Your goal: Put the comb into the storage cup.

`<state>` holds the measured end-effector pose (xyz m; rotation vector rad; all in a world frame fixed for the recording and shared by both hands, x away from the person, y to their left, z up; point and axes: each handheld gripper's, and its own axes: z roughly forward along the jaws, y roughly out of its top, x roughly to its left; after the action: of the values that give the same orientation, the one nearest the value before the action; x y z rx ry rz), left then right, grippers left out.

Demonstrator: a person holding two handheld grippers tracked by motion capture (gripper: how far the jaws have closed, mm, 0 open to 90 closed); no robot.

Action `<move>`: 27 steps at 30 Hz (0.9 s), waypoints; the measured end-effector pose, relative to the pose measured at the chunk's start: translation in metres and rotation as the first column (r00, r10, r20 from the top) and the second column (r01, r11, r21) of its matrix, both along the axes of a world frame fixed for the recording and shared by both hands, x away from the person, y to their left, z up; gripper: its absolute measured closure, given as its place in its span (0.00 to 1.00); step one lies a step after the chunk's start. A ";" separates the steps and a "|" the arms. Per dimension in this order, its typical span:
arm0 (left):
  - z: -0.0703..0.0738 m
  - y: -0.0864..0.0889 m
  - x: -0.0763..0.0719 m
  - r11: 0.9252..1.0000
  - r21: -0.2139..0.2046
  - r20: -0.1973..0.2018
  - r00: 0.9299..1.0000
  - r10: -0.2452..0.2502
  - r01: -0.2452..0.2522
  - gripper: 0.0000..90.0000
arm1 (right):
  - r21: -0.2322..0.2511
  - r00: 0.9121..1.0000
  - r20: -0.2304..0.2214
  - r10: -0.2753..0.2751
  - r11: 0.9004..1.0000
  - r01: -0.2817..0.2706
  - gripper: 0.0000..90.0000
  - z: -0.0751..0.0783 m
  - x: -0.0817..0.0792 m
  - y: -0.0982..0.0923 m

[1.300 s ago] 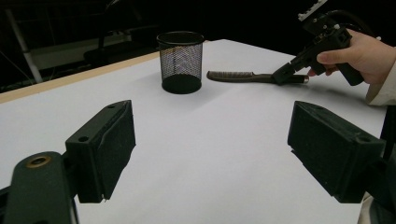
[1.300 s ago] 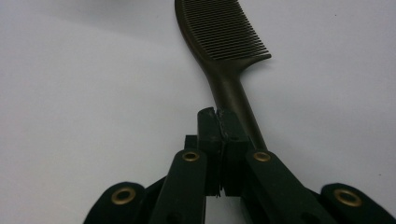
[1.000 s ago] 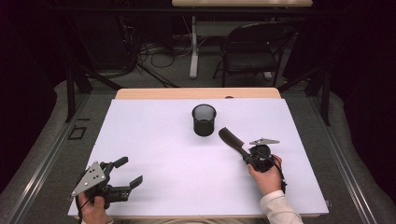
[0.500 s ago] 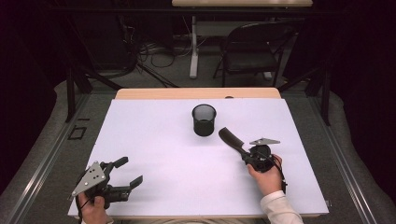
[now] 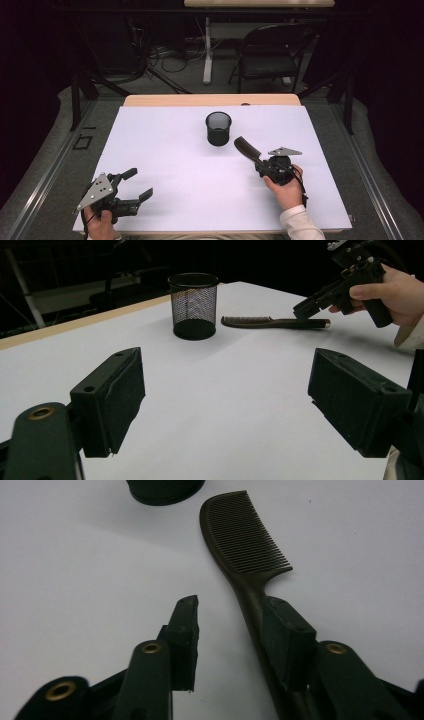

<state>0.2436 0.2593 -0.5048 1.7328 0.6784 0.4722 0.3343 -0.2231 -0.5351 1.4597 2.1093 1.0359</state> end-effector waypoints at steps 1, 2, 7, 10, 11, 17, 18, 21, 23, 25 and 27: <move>0.000 0.000 0.000 1.000 0.000 0.000 1.000 0.000 0.000 0.17 | -0.001 1.000 0.003 0.003 1.000 -0.003 0.62 0.000 0.000 0.000; 0.000 0.000 0.000 1.000 -0.001 -0.001 1.000 0.001 -0.001 0.17 | 0.005 1.000 0.004 0.000 1.000 0.000 0.60 0.001 0.000 0.001; 0.000 -0.001 0.000 1.000 -0.002 -0.003 1.000 0.002 -0.002 0.17 | 0.035 1.000 0.028 -0.004 0.999 0.003 0.52 0.008 -0.001 0.000; 0.000 0.000 0.000 1.000 -0.002 -0.006 1.000 0.002 -0.002 0.17 | 0.063 0.998 0.068 0.013 0.998 -0.017 0.48 0.013 0.000 -0.002; 0.000 0.000 0.000 1.000 -0.001 -0.006 1.000 0.003 -0.003 0.17 | 0.065 0.997 0.075 0.016 0.998 -0.021 0.47 0.015 -0.001 -0.003; 0.000 0.000 0.000 1.000 -0.003 -0.007 1.000 0.007 -0.007 0.17 | 0.032 0.992 0.121 0.037 0.999 -0.042 0.41 0.022 -0.001 -0.003; 0.000 0.000 0.000 1.000 -0.003 -0.008 1.000 0.008 -0.008 0.17 | 0.035 0.993 0.111 0.040 0.998 -0.044 0.41 0.023 -0.001 -0.003; -0.001 0.000 0.000 1.000 -0.003 -0.009 1.000 0.008 -0.008 0.17 | 0.030 0.993 0.110 0.054 0.998 -0.057 0.40 0.024 -0.001 -0.003; -0.001 0.000 0.000 1.000 -0.001 -0.010 1.000 0.008 -0.008 0.17 | 0.023 0.993 0.107 0.057 0.998 -0.059 0.38 0.024 0.000 -0.003; -0.001 0.000 0.000 1.000 -0.004 -0.009 1.000 0.009 -0.009 0.17 | 0.019 0.993 0.102 0.058 0.998 -0.060 0.37 0.024 0.001 -0.003; -0.001 0.000 0.000 1.000 -0.003 -0.009 1.000 0.009 -0.009 0.17 | 0.011 0.994 0.091 0.060 0.998 -0.061 0.32 0.026 0.002 -0.005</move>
<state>0.2435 0.2595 -0.5053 1.7299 0.6936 0.4698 0.3368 -0.2286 -0.5093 1.3359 2.0978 1.1199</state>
